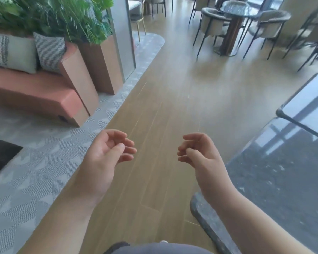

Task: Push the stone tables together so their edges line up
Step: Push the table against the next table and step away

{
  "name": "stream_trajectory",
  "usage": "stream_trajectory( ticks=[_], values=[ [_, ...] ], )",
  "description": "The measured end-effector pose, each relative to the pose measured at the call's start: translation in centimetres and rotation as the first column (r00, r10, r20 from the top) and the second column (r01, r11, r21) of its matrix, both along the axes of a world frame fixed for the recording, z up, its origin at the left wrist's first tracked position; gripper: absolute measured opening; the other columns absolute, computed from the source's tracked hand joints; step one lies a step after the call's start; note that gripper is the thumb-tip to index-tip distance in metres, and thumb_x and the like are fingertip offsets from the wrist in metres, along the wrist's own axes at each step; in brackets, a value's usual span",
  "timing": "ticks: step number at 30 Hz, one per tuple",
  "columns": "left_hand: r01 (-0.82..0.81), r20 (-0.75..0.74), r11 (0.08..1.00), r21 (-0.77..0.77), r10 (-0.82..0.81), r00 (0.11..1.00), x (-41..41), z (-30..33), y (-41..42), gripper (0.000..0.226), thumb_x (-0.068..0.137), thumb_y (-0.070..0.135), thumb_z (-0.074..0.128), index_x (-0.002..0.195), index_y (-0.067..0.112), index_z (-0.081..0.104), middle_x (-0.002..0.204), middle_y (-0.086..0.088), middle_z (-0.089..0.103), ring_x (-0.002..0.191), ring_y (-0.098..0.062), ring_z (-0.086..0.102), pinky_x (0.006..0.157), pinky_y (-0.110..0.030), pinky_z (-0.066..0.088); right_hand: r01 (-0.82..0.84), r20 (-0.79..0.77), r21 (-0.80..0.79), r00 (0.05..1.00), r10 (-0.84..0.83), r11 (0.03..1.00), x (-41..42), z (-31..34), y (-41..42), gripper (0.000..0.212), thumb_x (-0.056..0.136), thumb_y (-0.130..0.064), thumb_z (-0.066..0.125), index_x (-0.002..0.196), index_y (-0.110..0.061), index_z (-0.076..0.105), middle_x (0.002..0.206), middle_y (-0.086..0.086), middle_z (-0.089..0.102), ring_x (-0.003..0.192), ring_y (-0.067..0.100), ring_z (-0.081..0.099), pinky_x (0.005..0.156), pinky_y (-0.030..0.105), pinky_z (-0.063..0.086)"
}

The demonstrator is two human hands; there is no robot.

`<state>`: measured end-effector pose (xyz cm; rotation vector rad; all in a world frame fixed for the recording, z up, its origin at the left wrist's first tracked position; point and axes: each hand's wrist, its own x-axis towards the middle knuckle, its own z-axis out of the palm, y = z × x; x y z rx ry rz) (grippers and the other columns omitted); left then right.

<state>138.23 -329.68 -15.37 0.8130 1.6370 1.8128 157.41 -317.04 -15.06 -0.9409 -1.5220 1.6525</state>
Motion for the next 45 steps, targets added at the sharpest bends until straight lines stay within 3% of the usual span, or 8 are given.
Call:
stream_trajectory(
  ticks=[10, 21, 25, 29, 36, 40, 43, 45],
  values=[
    [0.222, 0.022, 0.974, 0.04, -0.223, 0.974, -14.0, -1.4, 16.2, 0.02, 0.09, 0.012, 0.048, 0.106, 0.01, 0.06, 0.093, -0.005, 0.071, 0.086, -0.026, 0.072, 0.079, -0.035, 0.061, 0.192, 0.021, 0.019, 0.981, -0.192, 0.981, -12.3, -0.9, 11.8, 0.033, 0.094, 0.011, 0.041, 0.111, -0.01, 0.059, 0.084, -0.003, 0.067, 0.081, 0.015, 0.066, 0.082, 0.037, 0.056],
    [0.5, 0.044, 0.866, 0.017, -0.501, 0.865, -26.0, 0.8, 34.5, 0.021, 0.091, 0.012, 0.049, 0.108, 0.01, 0.061, 0.093, -0.004, 0.071, 0.087, -0.024, 0.071, 0.079, -0.033, 0.06, 0.47, -0.006, 0.016, 0.883, -0.47, 0.882, -22.3, 0.6, 24.1, 0.031, 0.097, 0.012, 0.04, 0.113, -0.008, 0.058, 0.081, -0.005, 0.067, 0.082, 0.018, 0.065, 0.081, 0.036, 0.057],
    [0.59, 0.073, 0.807, 0.016, -0.59, 0.804, -24.4, 0.2, 40.9, 0.017, 0.093, 0.005, 0.05, 0.108, 0.006, 0.059, 0.09, -0.003, 0.071, 0.083, -0.023, 0.071, 0.078, -0.033, 0.06, 0.575, 0.003, 0.028, 0.818, -0.575, 0.818, -20.9, 0.6, 28.1, 0.029, 0.098, 0.011, 0.041, 0.113, -0.008, 0.058, 0.081, -0.007, 0.068, 0.082, 0.018, 0.065, 0.083, 0.038, 0.057],
    [0.675, 0.072, 0.738, -0.024, -0.672, 0.737, -20.8, -0.4, 48.4, 0.023, 0.086, 0.013, 0.05, 0.106, 0.007, 0.059, 0.089, -0.003, 0.071, 0.082, -0.022, 0.071, 0.075, -0.032, 0.06, 0.65, -0.032, 0.009, 0.76, -0.65, 0.76, -17.8, -0.6, 33.5, 0.029, 0.098, 0.01, 0.041, 0.112, -0.01, 0.058, 0.084, -0.002, 0.067, 0.083, 0.019, 0.065, 0.082, 0.038, 0.056],
    [0.761, 0.046, 0.644, -0.08, -0.76, 0.648, -12.0, -0.9, 63.3, 0.016, 0.096, 0.0, 0.052, 0.107, 0.009, 0.059, 0.087, 0.003, 0.072, 0.083, -0.02, 0.071, 0.077, -0.035, 0.06, 0.754, -0.093, -0.049, 0.649, -0.755, 0.655, -8.7, -1.6, 45.3, 0.03, 0.082, -0.011, 0.048, 0.111, -0.012, 0.059, 0.084, -0.003, 0.068, 0.083, 0.018, 0.066, 0.078, 0.032, 0.056],
    [0.816, 0.041, 0.575, -0.054, -0.815, 0.578, -6.0, -0.2, 71.4, 0.019, 0.09, 0.007, 0.052, 0.107, 0.008, 0.059, 0.088, -0.002, 0.072, 0.081, -0.021, 0.071, 0.073, -0.03, 0.06, 0.81, -0.112, -0.029, 0.58, -0.807, 0.586, -3.1, -1.2, 50.8, 0.027, 0.087, -0.007, 0.048, 0.111, -0.01, 0.058, 0.085, -0.001, 0.067, 0.082, 0.018, 0.065, 0.078, 0.032, 0.057],
    [0.865, 0.031, 0.495, -0.076, -0.866, 0.498, -1.4, -0.6, 75.9, 0.022, 0.101, -0.009, 0.046, 0.106, 0.009, 0.06, 0.089, -0.004, 0.071, 0.082, -0.021, 0.071, 0.074, -0.033, 0.06, 0.85, -0.089, -0.045, 0.521, -0.849, 0.526, 0.3, -1.5, 53.7, 0.027, 0.097, 0.01, 0.042, 0.113, -0.006, 0.057, 0.083, -0.002, 0.067, 0.081, 0.018, 0.064, 0.077, 0.032, 0.056],
    [0.898, 0.058, 0.433, -0.076, -0.897, 0.438, 1.4, -1.0, 78.3, 0.017, 0.098, -0.004, 0.051, 0.106, 0.009, 0.06, 0.09, -0.004, 0.071, 0.083, -0.022, 0.071, 0.075, -0.034, 0.059, 0.877, -0.08, -0.056, 0.473, -0.877, 0.478, 1.9, -1.8, 55.1, 0.029, 0.097, 0.014, 0.039, 0.112, -0.004, 0.057, 0.081, -0.002, 0.067, 0.08, 0.017, 0.064, 0.075, 0.03, 0.056]
  ],
)
